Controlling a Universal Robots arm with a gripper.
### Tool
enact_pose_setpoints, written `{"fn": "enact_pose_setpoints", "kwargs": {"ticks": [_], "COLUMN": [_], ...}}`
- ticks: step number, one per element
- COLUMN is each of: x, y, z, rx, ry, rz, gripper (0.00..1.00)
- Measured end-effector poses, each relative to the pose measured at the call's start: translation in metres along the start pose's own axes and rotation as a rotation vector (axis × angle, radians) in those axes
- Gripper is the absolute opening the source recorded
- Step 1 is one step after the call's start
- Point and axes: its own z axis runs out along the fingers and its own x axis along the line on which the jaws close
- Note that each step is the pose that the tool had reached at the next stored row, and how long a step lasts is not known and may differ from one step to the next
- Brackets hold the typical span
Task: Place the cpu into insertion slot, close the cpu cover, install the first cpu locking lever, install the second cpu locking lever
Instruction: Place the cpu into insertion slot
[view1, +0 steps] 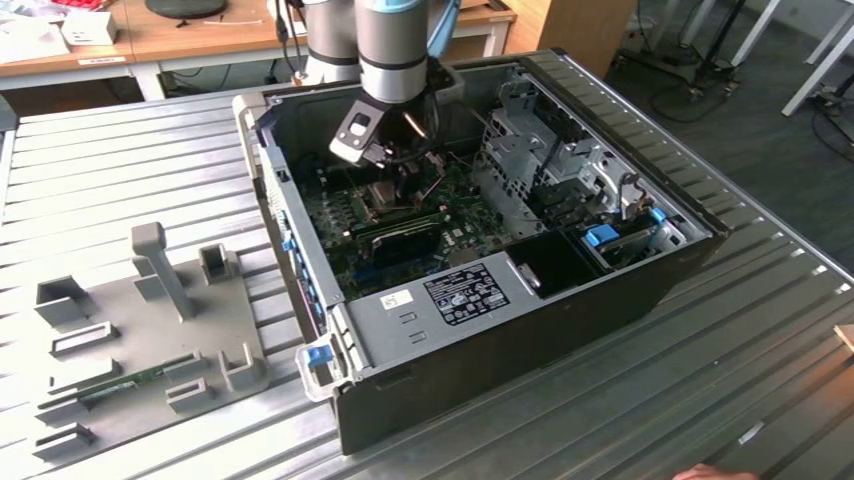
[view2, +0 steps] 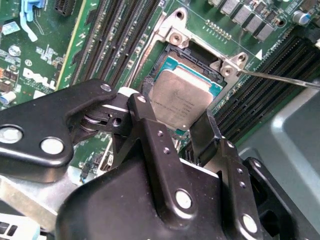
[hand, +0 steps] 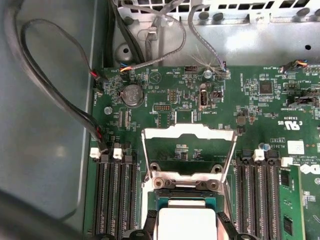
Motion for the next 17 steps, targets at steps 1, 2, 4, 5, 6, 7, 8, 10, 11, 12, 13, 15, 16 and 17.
{"fn": "enact_pose_setpoints", "kwargs": {"ticks": [1,2,4,5,6,7,8,10,11,12,13,15,16,17], "x": [0.0000,0.0000,-0.0001,-0.0001,-0.0001,-0.0001,-0.0002,-0.0002,-0.0003,-0.0003,-0.0003,-0.0002,-0.0003,-0.0003], "y": [-0.0003,-0.0005,-0.0007,-0.0008,-0.0009,-0.0010,-0.0011,-0.0012,-0.0012,-0.0013,-0.0013,-0.0013,-0.0014,-0.0014], "z": [0.0008,0.0015,0.0028,0.0033,0.0040,0.0050,0.0059,0.0074,0.0077,0.0079,0.0081,0.0091,0.0097,0.0101], "rx": [0.0000,0.0000,0.0000,0.0000,0.0001,0.0000,0.0000,0.0000,0.0000,0.0002,0.0001,-0.0001,0.0000,0.0000], "ry": [0.0000,0.0001,0.0002,0.0001,0.0000,0.0002,0.0002,0.0002,0.0001,-0.0001,0.0000,0.0003,0.0002,0.0001], "rz": [-0.001,-0.001,-0.001,-0.001,-0.001,-0.001,-0.001,-0.001,-0.001,-0.001,-0.001,-0.001,-0.001,-0.001], "gripper": [0.54,0.54,0.54,0.54,0.54,0.54,0.54,0.54,0.54,0.54,0.54,0.54,0.54,0.54]}}
